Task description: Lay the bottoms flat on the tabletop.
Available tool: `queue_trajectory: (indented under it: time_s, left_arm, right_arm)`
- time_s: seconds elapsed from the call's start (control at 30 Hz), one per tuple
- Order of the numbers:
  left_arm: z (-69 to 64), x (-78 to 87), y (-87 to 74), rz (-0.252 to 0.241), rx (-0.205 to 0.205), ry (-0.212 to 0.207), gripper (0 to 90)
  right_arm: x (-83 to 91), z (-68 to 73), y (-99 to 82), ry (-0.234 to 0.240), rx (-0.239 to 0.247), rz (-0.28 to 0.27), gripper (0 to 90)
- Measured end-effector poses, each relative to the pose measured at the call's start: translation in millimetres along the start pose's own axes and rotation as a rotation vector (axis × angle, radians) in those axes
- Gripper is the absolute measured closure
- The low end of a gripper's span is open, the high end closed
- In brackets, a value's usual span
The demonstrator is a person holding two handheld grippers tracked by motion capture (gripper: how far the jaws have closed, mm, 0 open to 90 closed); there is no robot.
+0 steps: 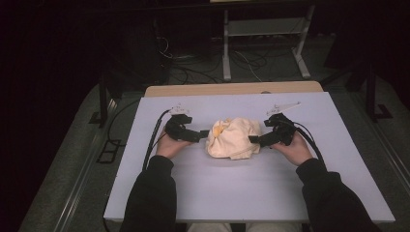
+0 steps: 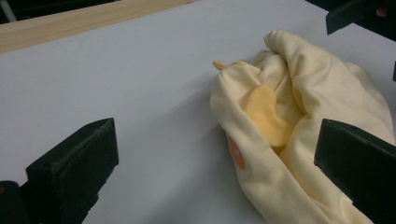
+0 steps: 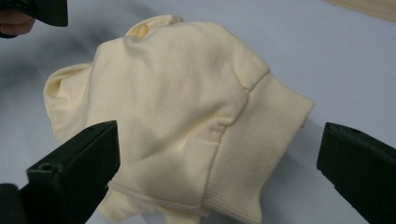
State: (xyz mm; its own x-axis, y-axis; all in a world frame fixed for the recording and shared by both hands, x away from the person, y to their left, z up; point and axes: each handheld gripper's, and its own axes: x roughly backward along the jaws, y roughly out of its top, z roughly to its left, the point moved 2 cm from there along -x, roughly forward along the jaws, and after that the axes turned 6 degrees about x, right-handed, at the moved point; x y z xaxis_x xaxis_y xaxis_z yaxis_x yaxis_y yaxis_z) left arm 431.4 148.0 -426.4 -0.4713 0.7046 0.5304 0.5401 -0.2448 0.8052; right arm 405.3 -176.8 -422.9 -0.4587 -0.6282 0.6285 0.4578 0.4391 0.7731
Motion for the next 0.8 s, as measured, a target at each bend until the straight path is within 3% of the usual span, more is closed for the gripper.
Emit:
queue_trajectory:
  time_s: [0.2, 0.37, 0.47, 0.57, 0.63, 0.73, 0.77, 0.8]
  left_arm:
    - [5.0, -10.6, -3.4, -0.01, 0.018, -0.001, 0.0]
    - [9.8, -18.1, -6.5, -0.012, 0.052, -0.021, 0.0]
    - [10.8, -22.0, -8.5, -0.016, 0.075, -0.042, 0.0]
    - [8.0, -27.9, -11.2, -0.005, 0.079, -0.071, 0.8]
    - [5.1, -31.8, -13.0, 0.005, 0.079, -0.095, 5.1]
    - [3.3, -36.7, -15.6, 0.017, 0.085, -0.117, 11.8]
    - [3.5, -37.5, -16.2, 0.025, 0.091, -0.123, 16.9]
    - [3.5, -38.3, -16.7, 0.028, 0.1, -0.127, 16.9]
  right_arm:
    - [-5.5, -1.6, -6.0, 0.005, -0.031, -0.004, 0.5]
    - [-5.7, -3.6, -11.4, 0.047, -0.049, -0.011, 14.2]
    - [-7.0, -3.8, -13.6, 0.054, -0.051, -0.004, 17.6]
    - [-8.8, -3.0, -15.8, 0.08, -0.061, 0.006, 28.3]
    - [-8.4, -1.9, -17.1, 0.107, -0.059, 0.004, 42.3]
    - [-7.4, 1.8, -17.8, 0.12, -0.061, 0.006, 56.6]
    - [-7.2, 3.2, -18.4, 0.126, -0.061, 0.025, 67.5]
    - [-7.2, 3.2, -18.4, 0.126, -0.061, 0.025, 67.5]
